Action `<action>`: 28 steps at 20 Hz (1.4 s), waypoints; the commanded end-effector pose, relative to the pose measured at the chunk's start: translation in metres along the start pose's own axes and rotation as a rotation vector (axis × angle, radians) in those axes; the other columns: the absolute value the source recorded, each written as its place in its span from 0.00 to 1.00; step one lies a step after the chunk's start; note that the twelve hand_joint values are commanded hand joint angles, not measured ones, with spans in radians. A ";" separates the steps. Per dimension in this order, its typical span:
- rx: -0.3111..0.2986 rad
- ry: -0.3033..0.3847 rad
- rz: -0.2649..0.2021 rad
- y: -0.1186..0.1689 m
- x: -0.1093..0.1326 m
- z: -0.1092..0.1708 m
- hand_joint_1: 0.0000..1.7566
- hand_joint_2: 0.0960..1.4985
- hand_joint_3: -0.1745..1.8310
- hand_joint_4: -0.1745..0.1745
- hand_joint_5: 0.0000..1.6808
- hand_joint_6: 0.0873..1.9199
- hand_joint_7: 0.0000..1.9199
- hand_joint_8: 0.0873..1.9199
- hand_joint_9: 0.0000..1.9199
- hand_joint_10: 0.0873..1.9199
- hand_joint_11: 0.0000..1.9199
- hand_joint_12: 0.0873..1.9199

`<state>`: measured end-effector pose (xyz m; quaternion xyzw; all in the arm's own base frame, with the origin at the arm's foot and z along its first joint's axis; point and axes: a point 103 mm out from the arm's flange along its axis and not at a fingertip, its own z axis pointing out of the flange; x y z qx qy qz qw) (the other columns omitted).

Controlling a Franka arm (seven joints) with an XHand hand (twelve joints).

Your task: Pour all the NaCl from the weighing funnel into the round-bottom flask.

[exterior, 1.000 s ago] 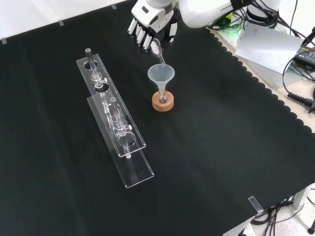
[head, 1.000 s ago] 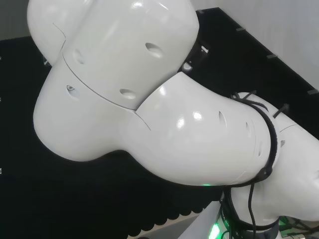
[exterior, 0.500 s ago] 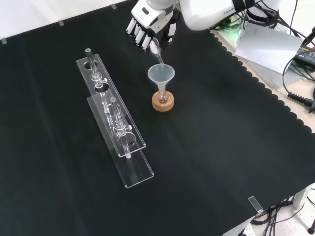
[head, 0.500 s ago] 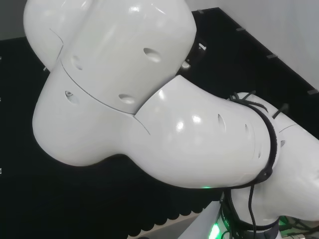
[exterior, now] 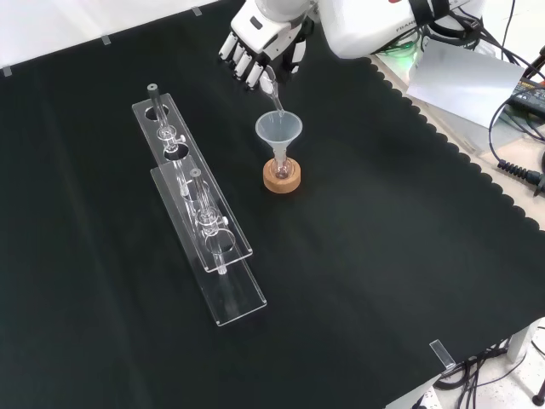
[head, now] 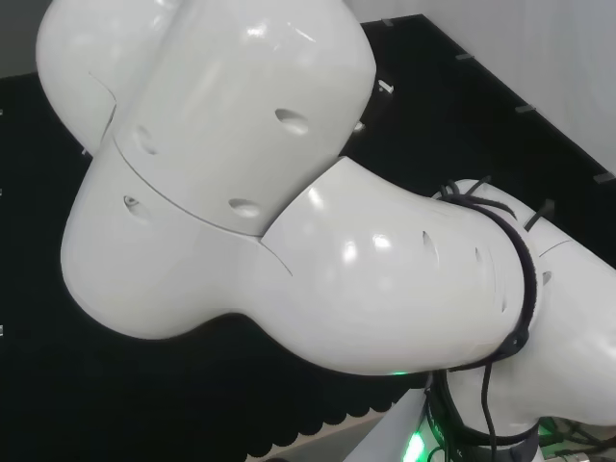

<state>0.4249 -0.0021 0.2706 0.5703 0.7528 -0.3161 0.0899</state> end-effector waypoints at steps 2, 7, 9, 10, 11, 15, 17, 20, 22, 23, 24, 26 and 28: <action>0.005 -0.064 -0.001 0.000 0.004 -0.005 0.63 0.40 0.45 1.00 0.72 0.40 0.45 0.31 0.58 0.15 0.37 0.57; 0.022 -0.094 0.008 0.000 0.005 -0.009 0.63 0.40 0.45 1.00 0.72 0.40 0.45 0.31 0.58 0.15 0.37 0.57; 0.027 -0.101 0.007 0.000 0.005 -0.011 0.63 0.40 0.45 1.00 0.72 0.40 0.44 0.31 0.58 0.15 0.37 0.57; 0.032 -0.108 0.008 0.000 0.005 -0.012 0.63 0.40 0.45 1.00 0.72 0.40 0.44 0.31 0.58 0.15 0.37 0.57; 0.038 -0.113 0.008 0.001 0.004 -0.012 0.63 0.40 0.45 1.00 0.72 0.40 0.44 0.31 0.58 0.15 0.37 0.57; 0.035 -0.127 0.003 0.002 0.002 -0.014 0.63 0.40 0.45 1.00 0.72 0.40 0.44 0.31 0.58 0.15 0.37 0.57; 0.043 -0.123 0.003 0.002 0.000 -0.014 0.63 0.40 0.45 1.00 0.72 0.40 0.44 0.31 0.58 0.15 0.37 0.57; 0.054 -0.140 0.004 0.002 0.000 -0.015 0.63 0.40 0.45 1.00 0.72 0.40 0.44 0.31 0.58 0.15 0.37 0.57; 0.057 -0.153 0.005 0.002 -0.001 -0.015 0.63 0.40 0.45 1.00 0.72 0.40 0.44 0.31 0.58 0.15 0.37 0.57; 0.058 -0.155 0.006 0.002 -0.001 -0.015 0.63 0.40 0.45 1.00 0.72 0.40 0.44 0.31 0.58 0.15 0.37 0.57; 0.060 -0.160 0.006 0.002 0.000 -0.015 0.63 0.40 0.45 1.00 0.72 0.40 0.44 0.31 0.58 0.15 0.37 0.57; 0.070 -0.173 0.004 0.002 0.001 -0.015 0.63 0.40 0.45 1.00 0.72 0.40 0.44 0.31 0.58 0.15 0.37 0.57; 0.072 -0.187 0.003 0.002 0.003 -0.016 0.63 0.40 0.45 1.00 0.72 0.40 0.44 0.31 0.58 0.15 0.37 0.57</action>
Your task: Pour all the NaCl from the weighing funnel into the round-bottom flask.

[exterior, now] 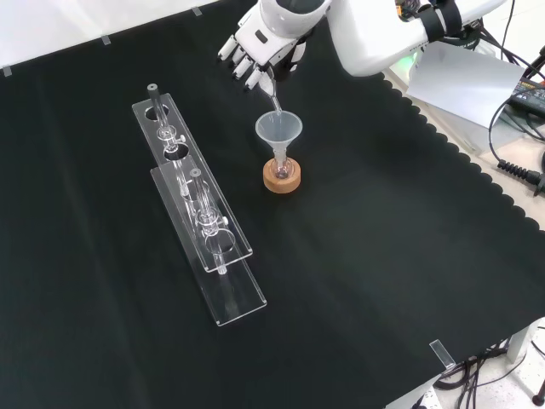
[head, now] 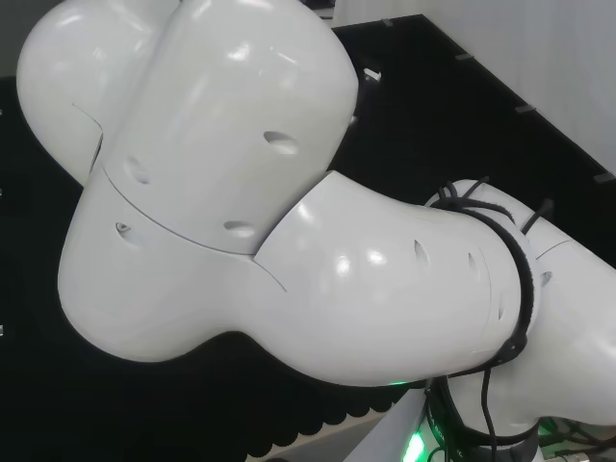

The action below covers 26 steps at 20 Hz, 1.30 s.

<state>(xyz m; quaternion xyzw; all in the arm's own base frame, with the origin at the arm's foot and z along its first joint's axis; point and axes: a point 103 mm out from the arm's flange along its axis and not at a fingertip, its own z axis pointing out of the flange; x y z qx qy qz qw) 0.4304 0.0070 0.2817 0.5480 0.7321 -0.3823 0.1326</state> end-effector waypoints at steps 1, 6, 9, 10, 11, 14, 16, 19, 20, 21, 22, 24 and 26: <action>0.013 -0.031 -0.003 0.000 0.002 -0.002 0.63 0.40 0.45 1.00 0.72 0.40 0.44 0.31 0.58 0.15 0.37 0.57; 0.014 -0.054 -0.001 -0.002 0.003 -0.007 0.63 0.40 0.45 1.00 0.72 0.40 0.43 0.31 0.58 0.15 0.37 0.57; 0.018 -0.068 -0.004 -0.002 0.004 -0.010 0.63 0.40 0.45 1.00 0.72 0.40 0.43 0.31 0.58 0.15 0.37 0.57; 0.021 -0.072 -0.005 -0.002 0.004 -0.010 0.63 0.40 0.45 1.00 0.72 0.40 0.43 0.31 0.58 0.15 0.37 0.57; 0.024 -0.080 -0.005 -0.002 0.005 -0.011 0.63 0.40 0.45 1.00 0.72 0.40 0.43 0.31 0.58 0.15 0.37 0.57; 0.027 -0.097 -0.004 -0.002 0.005 -0.013 0.63 0.40 0.45 1.00 0.72 0.40 0.43 0.31 0.58 0.15 0.37 0.57; 0.032 -0.107 -0.003 -0.001 0.006 -0.013 0.63 0.40 0.45 1.00 0.72 0.40 0.43 0.31 0.57 0.15 0.37 0.57; 0.035 -0.126 -0.004 -0.001 0.007 -0.014 0.63 0.40 0.45 1.00 0.72 0.40 0.43 0.31 0.57 0.15 0.37 0.57; 0.038 -0.130 -0.006 0.000 0.007 -0.014 0.63 0.40 0.45 1.00 0.72 0.40 0.43 0.31 0.57 0.15 0.37 0.57; 0.039 -0.135 -0.006 0.000 0.007 -0.014 0.63 0.40 0.45 1.00 0.72 0.41 0.43 0.31 0.57 0.15 0.37 0.57; 0.041 -0.142 -0.008 0.001 0.008 -0.015 0.63 0.40 0.45 1.00 0.71 0.41 0.43 0.31 0.57 0.15 0.37 0.57; 0.039 -0.150 -0.010 0.001 0.009 -0.016 0.63 0.40 0.45 1.00 0.71 0.41 0.43 0.31 0.57 0.15 0.37 0.57; 0.041 -0.159 -0.010 0.002 0.010 -0.018 0.63 0.40 0.45 1.00 0.71 0.41 0.43 0.31 0.57 0.15 0.37 0.57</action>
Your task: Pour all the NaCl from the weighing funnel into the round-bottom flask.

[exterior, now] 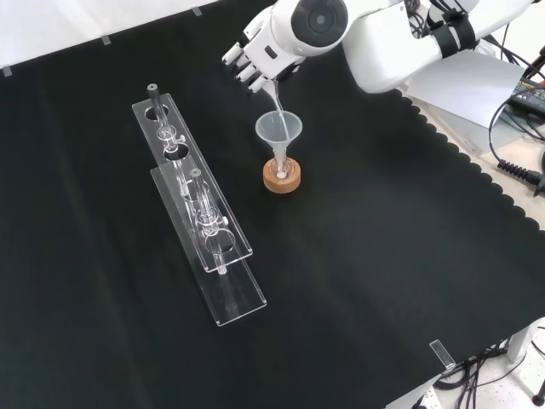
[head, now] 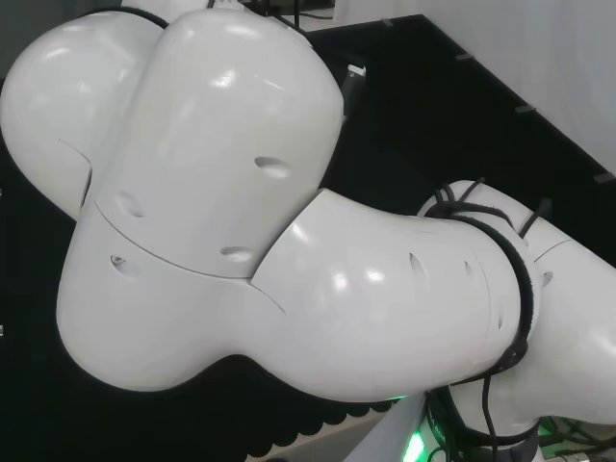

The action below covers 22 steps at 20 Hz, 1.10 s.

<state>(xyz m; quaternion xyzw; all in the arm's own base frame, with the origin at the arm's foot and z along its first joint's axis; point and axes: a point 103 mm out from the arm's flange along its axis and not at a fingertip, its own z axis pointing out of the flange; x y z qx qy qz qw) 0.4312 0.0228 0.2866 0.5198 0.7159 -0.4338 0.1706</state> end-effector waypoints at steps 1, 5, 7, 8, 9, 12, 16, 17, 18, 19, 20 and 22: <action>0.003 -0.026 -0.002 0.001 0.002 -0.004 0.63 0.40 0.45 1.00 0.71 0.41 0.43 0.31 0.57 0.15 0.37 0.57; 0.013 -0.050 -0.002 0.002 0.003 -0.008 0.63 0.40 0.45 1.00 0.71 0.41 0.43 0.31 0.57 0.15 0.37 0.57; 0.017 -0.059 -0.006 0.002 0.003 -0.009 0.63 0.40 0.45 1.00 0.71 0.41 0.42 0.31 0.57 0.15 0.37 0.57; 0.018 -0.060 -0.007 0.002 0.003 -0.009 0.63 0.40 0.45 1.00 0.71 0.41 0.42 0.31 0.57 0.15 0.37 0.57; 0.019 -0.069 -0.008 0.002 0.004 -0.010 0.63 0.40 0.45 1.00 0.71 0.41 0.42 0.31 0.57 0.14 0.37 0.57; 0.018 -0.075 -0.010 0.002 0.003 -0.010 0.63 0.40 0.45 1.00 0.71 0.41 0.42 0.31 0.57 0.14 0.37 0.57; 0.013 -0.101 -0.016 0.002 0.005 -0.015 0.63 0.40 0.45 1.00 0.71 0.41 0.42 0.30 0.57 0.14 0.37 0.57; 0.012 -0.109 -0.017 0.001 0.007 -0.018 0.63 0.40 0.45 1.00 0.71 0.41 0.42 0.30 0.57 0.14 0.37 0.57; 0.015 -0.115 -0.018 0.001 0.008 -0.019 0.63 0.40 0.45 1.00 0.71 0.41 0.42 0.30 0.57 0.14 0.37 0.57; 0.017 -0.119 -0.019 0.001 0.009 -0.021 0.63 0.40 0.45 1.00 0.71 0.41 0.42 0.30 0.57 0.14 0.37 0.57; 0.021 -0.125 -0.018 0.001 0.011 -0.022 0.63 0.40 0.45 1.00 0.71 0.41 0.42 0.30 0.57 0.14 0.37 0.57; 0.024 -0.129 -0.023 0.003 0.011 -0.023 0.63 0.40 0.45 1.00 0.71 0.41 0.41 0.30 0.57 0.14 0.37 0.57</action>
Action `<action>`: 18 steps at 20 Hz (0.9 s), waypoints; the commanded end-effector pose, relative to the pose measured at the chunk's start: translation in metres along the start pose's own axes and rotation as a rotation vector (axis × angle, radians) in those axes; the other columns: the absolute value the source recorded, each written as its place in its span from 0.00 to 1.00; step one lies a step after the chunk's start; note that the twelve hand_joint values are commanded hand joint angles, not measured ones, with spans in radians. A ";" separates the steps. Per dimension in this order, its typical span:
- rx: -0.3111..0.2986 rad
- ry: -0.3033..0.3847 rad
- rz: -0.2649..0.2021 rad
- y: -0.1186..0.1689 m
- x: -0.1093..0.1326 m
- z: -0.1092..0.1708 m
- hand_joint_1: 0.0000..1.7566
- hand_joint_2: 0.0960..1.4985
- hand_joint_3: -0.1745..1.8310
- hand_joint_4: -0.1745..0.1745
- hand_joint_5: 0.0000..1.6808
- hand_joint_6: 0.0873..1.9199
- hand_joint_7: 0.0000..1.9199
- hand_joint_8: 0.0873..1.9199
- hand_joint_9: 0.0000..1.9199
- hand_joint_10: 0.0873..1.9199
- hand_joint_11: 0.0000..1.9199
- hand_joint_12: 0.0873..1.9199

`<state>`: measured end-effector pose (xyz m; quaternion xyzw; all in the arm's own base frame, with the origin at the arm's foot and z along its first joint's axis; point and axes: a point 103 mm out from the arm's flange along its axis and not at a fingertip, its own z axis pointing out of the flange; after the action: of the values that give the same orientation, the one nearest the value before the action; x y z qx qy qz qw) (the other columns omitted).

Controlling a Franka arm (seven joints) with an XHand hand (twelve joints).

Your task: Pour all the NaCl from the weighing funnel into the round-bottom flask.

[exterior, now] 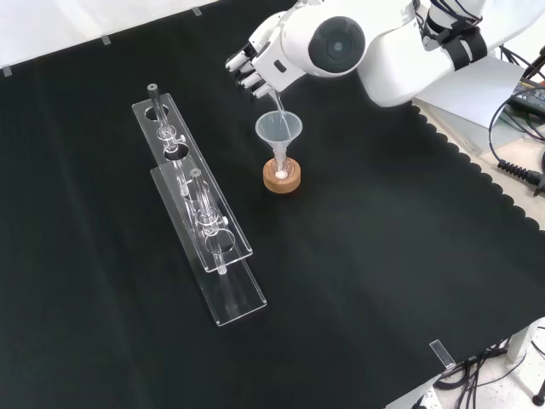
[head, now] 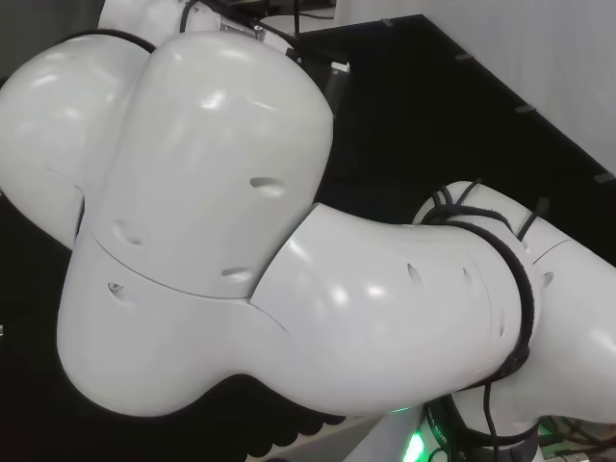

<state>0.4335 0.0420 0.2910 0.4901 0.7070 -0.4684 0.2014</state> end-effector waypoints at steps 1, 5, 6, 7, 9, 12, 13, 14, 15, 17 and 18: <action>0.010 -0.023 -0.006 0.001 0.003 -0.006 0.63 0.40 0.45 1.00 0.71 0.41 0.41 0.30 0.57 0.14 0.37 0.57; 0.020 -0.049 -0.004 0.002 0.004 -0.012 0.63 0.40 0.45 1.00 0.71 0.41 0.41 0.30 0.57 0.14 0.37 0.57; 0.021 -0.055 -0.003 0.002 0.005 -0.013 0.63 0.40 0.45 1.00 0.71 0.41 0.41 0.30 0.57 0.14 0.37 0.57; 0.022 -0.062 -0.002 0.002 0.005 -0.015 0.63 0.40 0.45 1.00 0.71 0.41 0.40 0.30 0.57 0.14 0.37 0.57; 0.027 -0.077 0.002 0.003 0.006 -0.017 0.63 0.40 0.45 1.00 0.71 0.41 0.40 0.30 0.57 0.14 0.36 0.57; 0.026 -0.090 -0.001 0.004 0.005 -0.017 0.63 0.40 0.45 1.00 0.71 0.41 0.40 0.30 0.56 0.14 0.36 0.57; 0.024 -0.095 -0.001 0.004 0.005 -0.017 0.63 0.40 0.45 1.00 0.71 0.41 0.40 0.30 0.56 0.14 0.36 0.57; 0.023 -0.099 -0.001 0.005 0.004 -0.017 0.63 0.40 0.45 1.00 0.71 0.41 0.40 0.30 0.56 0.14 0.36 0.57; 0.023 -0.106 -0.001 0.005 0.004 -0.016 0.63 0.40 0.45 1.00 0.71 0.41 0.40 0.30 0.56 0.14 0.36 0.57; 0.023 -0.113 -0.001 0.006 0.003 -0.016 0.63 0.40 0.45 1.00 0.72 0.41 0.40 0.30 0.56 0.14 0.36 0.57; 0.023 -0.114 -0.002 0.006 0.003 -0.015 0.63 0.40 0.45 1.00 0.72 0.41 0.40 0.30 0.56 0.14 0.36 0.57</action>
<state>0.4394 0.0584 0.2939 0.4666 0.6902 -0.5018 0.2325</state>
